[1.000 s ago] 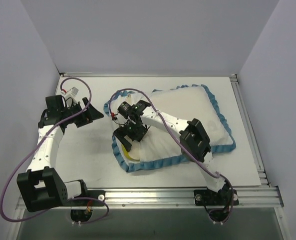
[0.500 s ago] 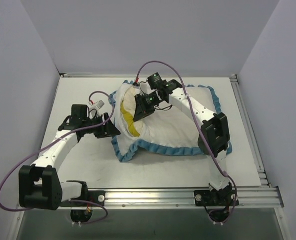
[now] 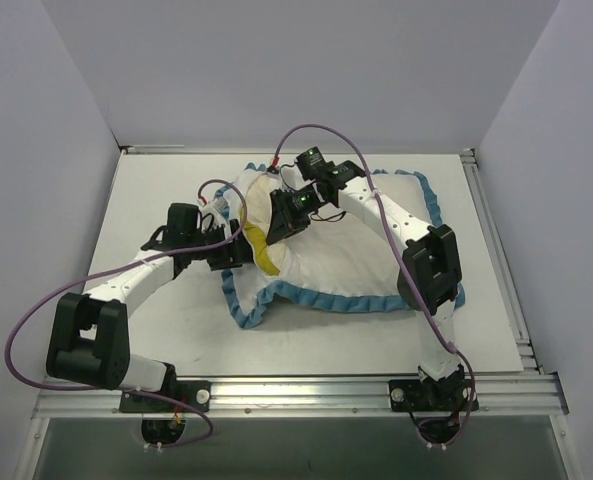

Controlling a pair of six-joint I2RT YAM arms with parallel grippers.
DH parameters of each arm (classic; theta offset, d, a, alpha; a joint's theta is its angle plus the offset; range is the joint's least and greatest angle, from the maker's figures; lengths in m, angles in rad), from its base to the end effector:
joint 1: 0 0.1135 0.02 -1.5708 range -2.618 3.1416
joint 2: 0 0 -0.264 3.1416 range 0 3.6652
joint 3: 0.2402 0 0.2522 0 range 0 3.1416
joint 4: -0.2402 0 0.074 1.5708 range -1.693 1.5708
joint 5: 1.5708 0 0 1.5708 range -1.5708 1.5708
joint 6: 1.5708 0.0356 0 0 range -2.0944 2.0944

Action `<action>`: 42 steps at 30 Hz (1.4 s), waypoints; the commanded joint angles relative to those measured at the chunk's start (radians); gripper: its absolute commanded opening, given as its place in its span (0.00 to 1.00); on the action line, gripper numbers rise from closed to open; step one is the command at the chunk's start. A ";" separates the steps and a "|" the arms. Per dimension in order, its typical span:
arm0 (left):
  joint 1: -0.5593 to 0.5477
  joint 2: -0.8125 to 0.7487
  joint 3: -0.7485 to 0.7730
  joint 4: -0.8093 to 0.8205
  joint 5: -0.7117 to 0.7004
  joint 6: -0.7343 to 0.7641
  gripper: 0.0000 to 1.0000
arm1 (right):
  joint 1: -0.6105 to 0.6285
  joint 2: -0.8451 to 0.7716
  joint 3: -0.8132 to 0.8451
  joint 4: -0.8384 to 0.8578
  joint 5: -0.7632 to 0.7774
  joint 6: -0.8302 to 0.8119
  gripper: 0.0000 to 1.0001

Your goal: Put the pillow into the pillowcase

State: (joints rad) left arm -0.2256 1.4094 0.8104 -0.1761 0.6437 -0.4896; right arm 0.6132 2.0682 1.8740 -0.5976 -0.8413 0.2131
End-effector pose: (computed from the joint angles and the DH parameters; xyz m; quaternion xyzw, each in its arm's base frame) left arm 0.2749 -0.0850 0.2138 0.0064 0.8831 -0.4018 0.2422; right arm 0.3663 0.2902 0.2876 -0.3198 0.7968 0.4851 0.1658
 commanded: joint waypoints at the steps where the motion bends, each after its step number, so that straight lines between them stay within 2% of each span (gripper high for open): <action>1: -0.012 0.028 0.018 0.061 -0.071 -0.027 0.85 | 0.003 -0.068 -0.001 0.021 -0.102 0.028 0.00; 5: -0.011 0.042 -0.020 0.162 -0.046 -0.066 0.91 | -0.001 -0.076 -0.019 0.019 -0.113 0.026 0.00; 10: 0.058 -0.032 -0.065 0.299 0.144 -0.141 0.90 | -0.010 -0.086 -0.050 0.018 -0.127 0.029 0.00; 13: 0.080 -0.084 -0.031 0.189 0.177 -0.098 0.90 | -0.013 -0.088 -0.055 0.022 -0.130 0.043 0.00; 16: 0.057 -0.102 -0.036 0.187 0.151 -0.084 0.90 | -0.012 -0.089 -0.047 0.032 -0.130 0.048 0.00; 19: 0.026 -0.064 -0.040 0.193 0.103 -0.080 0.90 | -0.015 -0.083 -0.036 0.032 -0.137 0.052 0.00; 24: 0.026 0.043 -0.019 0.075 0.028 -0.044 0.84 | -0.018 -0.080 -0.026 0.035 -0.143 0.063 0.00; 31: 0.006 0.103 -0.034 0.150 -0.002 -0.079 0.79 | -0.023 -0.083 -0.035 0.048 -0.145 0.075 0.00; 35: 0.040 0.112 -0.045 0.130 0.045 -0.081 0.75 | -0.046 -0.089 -0.049 0.048 -0.137 0.072 0.00; 39: 0.109 0.016 -0.096 0.161 0.114 -0.070 0.77 | -0.085 -0.094 -0.068 0.050 -0.137 0.085 0.00; 42: 0.106 -0.001 -0.082 0.086 0.116 -0.011 0.77 | -0.095 -0.095 -0.081 0.051 -0.150 0.086 0.00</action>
State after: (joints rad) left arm -0.1291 1.4433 0.7238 -0.0494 0.7620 -0.5701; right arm 0.5529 2.0663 1.7977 -0.5564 -0.9146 0.2733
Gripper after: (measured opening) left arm 0.771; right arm 0.097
